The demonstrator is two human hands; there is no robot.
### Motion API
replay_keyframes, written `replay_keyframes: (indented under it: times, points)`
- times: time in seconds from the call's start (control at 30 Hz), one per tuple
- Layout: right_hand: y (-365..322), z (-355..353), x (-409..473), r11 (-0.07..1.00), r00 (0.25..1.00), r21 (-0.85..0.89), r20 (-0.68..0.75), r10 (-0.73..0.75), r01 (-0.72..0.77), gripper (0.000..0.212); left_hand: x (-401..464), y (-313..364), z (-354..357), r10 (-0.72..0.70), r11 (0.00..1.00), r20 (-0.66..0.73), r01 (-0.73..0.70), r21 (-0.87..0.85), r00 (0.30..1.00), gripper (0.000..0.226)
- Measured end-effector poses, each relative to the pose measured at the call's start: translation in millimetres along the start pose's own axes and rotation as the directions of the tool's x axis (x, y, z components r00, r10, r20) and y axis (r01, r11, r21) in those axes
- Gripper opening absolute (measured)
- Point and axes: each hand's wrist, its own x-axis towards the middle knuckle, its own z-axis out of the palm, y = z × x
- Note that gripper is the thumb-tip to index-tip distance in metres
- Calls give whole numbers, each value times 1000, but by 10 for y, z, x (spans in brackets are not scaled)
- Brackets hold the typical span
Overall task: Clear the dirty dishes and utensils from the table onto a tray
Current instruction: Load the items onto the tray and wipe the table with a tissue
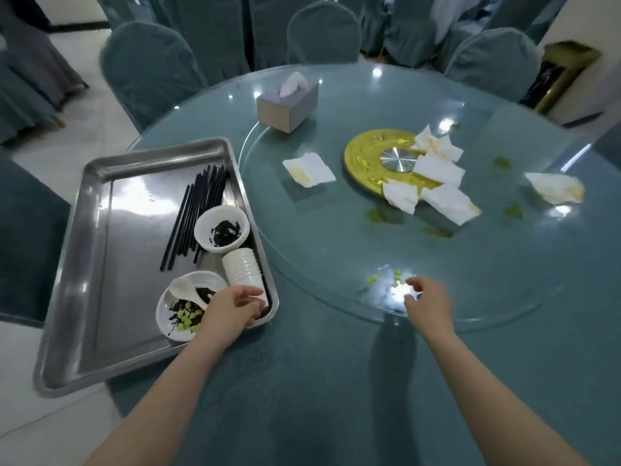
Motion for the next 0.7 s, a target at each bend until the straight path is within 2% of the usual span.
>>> replay_keyframes:
  times: [0.07,0.13,0.37,0.47,0.53,0.63,0.7]
  points:
    - [224,-82,132,995,998,-75,4,63,-62,42,-13,77,115,34,997,15,-35,63,999,21]
    - [347,-95,218,990,997,-131,48,58,-52,48,-8,147,234,67,991,27,-70,113,997,22]
    - [152,60,429,959,955,-146,208,-210,243,60,131,361,847,154,947,97,-175,268,983,26]
    - [119,97,542,943,929,-146,273,-251,298,70,229,430,1153,182,903,138,-221,368,974,29]
    - [135,97,609,930,910,-152,308,-278,336,64,326,487,1369,212,853,171,-268,448,962,32]
    - [165,93,654,886,866,-155,339,-368,437,43,476,580,1686,276,759,241,-365,539,930,41]
    - [198,93,644,856,837,-152,351,-420,494,39,567,622,1871,309,704,259,-403,585,915,47]
